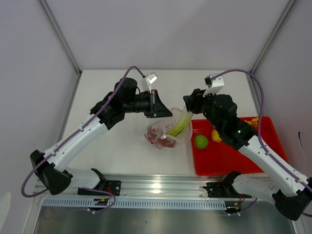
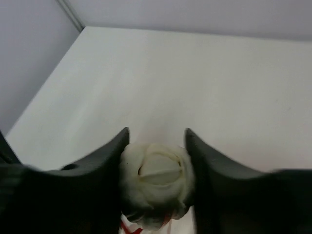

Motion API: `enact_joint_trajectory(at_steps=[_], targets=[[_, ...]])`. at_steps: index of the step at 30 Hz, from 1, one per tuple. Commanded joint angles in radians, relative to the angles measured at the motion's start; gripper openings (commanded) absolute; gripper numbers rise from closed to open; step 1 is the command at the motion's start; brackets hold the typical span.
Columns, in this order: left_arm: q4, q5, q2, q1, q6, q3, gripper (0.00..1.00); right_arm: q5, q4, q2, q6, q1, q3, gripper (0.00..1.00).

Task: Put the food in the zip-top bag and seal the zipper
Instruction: Place the fake vegetable in the zipper food storage bag.

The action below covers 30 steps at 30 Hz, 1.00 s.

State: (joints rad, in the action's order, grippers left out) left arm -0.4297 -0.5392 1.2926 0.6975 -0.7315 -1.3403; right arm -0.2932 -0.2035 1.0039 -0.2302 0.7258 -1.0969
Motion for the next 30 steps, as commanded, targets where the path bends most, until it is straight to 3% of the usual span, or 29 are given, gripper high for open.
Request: enact_joint_trajectory(at_steps=[1,2,3,7,13,23,30], targets=[[0.057,-0.028,-0.044,-0.009,0.014,-0.007,0.00,0.094,-0.062,0.022,-0.035,-0.005,-0.046,0.37],[0.057,-0.028,-0.044,-0.009,0.012,-0.008,0.01,0.100,-0.066,0.021,-0.046,-0.003,-0.047,0.22],[0.060,-0.027,-0.042,-0.009,0.011,-0.007,0.01,0.098,-0.068,0.018,-0.053,-0.003,-0.049,0.00],[0.065,0.024,-0.058,-0.012,-0.052,0.019,0.01,0.081,-0.102,-0.001,-0.077,-0.002,-0.086,0.00],[0.151,-0.038,-0.035,-0.016,-0.239,-0.009,0.01,0.131,0.004,-0.082,0.092,0.093,-0.101,0.00],[0.098,0.044,-0.023,-0.023,-0.322,-0.072,0.01,0.138,0.116,-0.073,0.273,0.132,-0.179,0.00],[0.109,0.025,-0.003,-0.024,-0.341,-0.062,0.01,0.109,0.083,-0.064,0.362,0.135,-0.198,0.00]])
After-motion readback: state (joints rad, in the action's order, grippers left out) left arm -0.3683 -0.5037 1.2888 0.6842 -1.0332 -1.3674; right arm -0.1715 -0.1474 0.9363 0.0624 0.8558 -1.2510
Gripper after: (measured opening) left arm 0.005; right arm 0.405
